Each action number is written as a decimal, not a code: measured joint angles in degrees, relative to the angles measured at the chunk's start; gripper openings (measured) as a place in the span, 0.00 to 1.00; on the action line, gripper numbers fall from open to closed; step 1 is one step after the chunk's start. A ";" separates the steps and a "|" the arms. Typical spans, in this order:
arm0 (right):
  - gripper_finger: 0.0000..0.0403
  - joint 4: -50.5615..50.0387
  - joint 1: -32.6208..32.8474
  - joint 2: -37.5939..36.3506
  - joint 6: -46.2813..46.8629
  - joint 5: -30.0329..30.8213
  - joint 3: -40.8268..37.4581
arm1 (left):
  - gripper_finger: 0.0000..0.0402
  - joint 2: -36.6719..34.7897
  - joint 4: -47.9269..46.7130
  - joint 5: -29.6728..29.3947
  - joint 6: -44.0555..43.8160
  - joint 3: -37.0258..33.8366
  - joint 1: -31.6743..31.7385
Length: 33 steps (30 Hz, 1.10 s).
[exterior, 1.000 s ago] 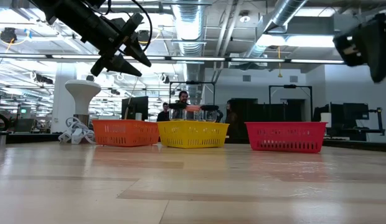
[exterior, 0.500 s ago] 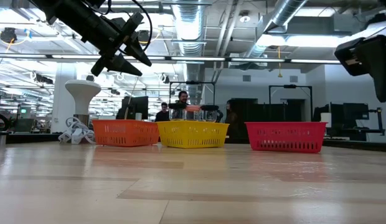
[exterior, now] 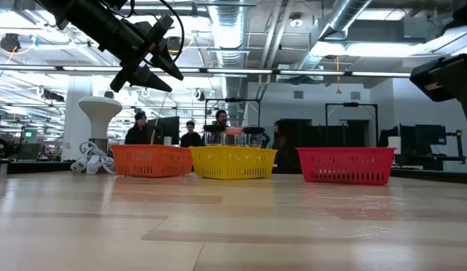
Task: Pick & Place Office items
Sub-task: Put the green hourglass into the yellow bin
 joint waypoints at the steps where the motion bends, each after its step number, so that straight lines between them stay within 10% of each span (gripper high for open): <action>1: 0.62 0.06 -0.13 0.00 0.78 -0.45 0.00 | 0.45 0.00 0.00 0.00 -0.01 0.00 0.00; 10: 0.48 -0.09 -2.02 0.00 1.34 -1.89 0.02 | 0.45 0.00 -0.01 0.00 -0.01 0.00 0.00; 33: 0.49 3.81 -15.29 0.00 -10.04 -4.79 0.00 | 0.45 0.00 -0.07 0.00 0.03 0.00 0.00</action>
